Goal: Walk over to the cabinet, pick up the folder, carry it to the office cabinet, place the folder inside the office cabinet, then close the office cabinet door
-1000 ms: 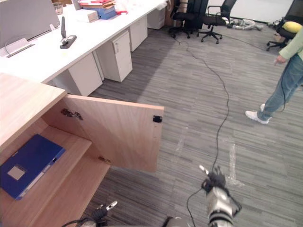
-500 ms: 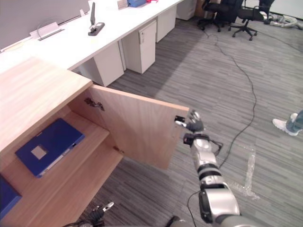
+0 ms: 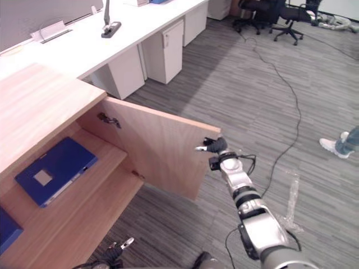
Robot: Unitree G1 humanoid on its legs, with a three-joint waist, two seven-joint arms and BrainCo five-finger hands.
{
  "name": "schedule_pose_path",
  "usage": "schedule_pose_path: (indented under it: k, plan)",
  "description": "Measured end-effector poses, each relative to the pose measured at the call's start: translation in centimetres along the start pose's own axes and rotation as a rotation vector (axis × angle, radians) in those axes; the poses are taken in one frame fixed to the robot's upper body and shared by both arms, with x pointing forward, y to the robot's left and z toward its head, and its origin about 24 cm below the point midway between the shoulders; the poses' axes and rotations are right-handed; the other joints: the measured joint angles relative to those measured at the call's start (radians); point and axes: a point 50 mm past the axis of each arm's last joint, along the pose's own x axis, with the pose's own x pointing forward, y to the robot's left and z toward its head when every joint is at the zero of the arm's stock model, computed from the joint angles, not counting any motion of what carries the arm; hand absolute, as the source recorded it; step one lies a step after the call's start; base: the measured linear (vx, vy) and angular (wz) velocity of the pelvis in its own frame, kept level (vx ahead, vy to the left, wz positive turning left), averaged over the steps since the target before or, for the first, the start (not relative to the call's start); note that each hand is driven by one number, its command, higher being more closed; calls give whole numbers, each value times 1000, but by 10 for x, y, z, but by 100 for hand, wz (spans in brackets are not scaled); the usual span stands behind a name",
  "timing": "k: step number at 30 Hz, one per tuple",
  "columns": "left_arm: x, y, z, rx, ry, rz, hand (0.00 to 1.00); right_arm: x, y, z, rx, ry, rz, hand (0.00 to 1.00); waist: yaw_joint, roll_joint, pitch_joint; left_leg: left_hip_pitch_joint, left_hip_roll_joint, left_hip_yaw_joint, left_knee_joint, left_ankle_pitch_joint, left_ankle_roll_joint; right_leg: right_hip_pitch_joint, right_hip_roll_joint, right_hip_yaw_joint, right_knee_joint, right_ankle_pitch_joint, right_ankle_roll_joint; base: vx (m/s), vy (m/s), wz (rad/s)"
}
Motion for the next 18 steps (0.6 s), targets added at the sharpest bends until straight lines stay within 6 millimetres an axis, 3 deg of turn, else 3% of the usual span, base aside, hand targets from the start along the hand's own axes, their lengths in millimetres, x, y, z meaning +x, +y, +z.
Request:
schedule_pose_path:
  k: [2,5,7,9,10,11,13,15,18]
  plan:
    - [0,0,0,7,1,-2,0,-3,8,1,-137,-9,99,0,-9,-4,2,-3,5,3,16,-1,0,-3,3,3,7,-8,-11,-42,-17,-10]
    - [1,-1,1,19,-1,-16,0,-15,34,-3,-515,-11,421,0,-15,-12,1,-37,32,5,66,-16,-5,-36,8,14,38,-28,-34,-49,-46,-12]
    - [1,-1,2,22,-3,-27,0,-29,73,-7,-701,-45,692,0,-9,-13,2,-44,51,-3,96,-21,-3,-37,13,15,60,-49,-47,-36,-82,2]
    - [3,-2,4,30,-1,-35,0,-39,97,-12,-818,-65,845,0,0,-13,2,-50,63,-14,106,-23,-1,-38,16,13,76,-62,-53,-25,-60,10]
    - [3,-3,7,31,-5,-42,0,-49,113,-24,-898,-47,967,0,10,-17,0,-54,66,-18,107,-22,-2,-42,16,12,84,-68,-56,-30,-56,9]
    - [4,-4,8,30,-7,-46,0,-54,122,-28,-886,-55,991,0,19,-18,-1,-58,68,-21,105,-22,-3,-46,16,12,87,-69,-56,-28,-23,5]
    - [4,-4,10,22,-6,-52,0,-60,154,-19,-887,-136,1046,0,36,-16,-6,-81,62,-39,102,-17,-5,-66,9,8,96,-69,-57,-17,-1,12]
    - [4,0,9,-4,-1,-42,0,-65,159,-18,-959,-146,1123,0,41,-23,-10,-85,51,-59,95,-4,-6,-66,1,4,107,-69,-57,27,31,27]
    - [3,15,7,-32,6,1,0,-83,158,-45,-1042,-49,1281,0,44,-60,-32,-87,40,-65,94,-1,-10,-65,-17,5,110,-69,-57,54,70,11]
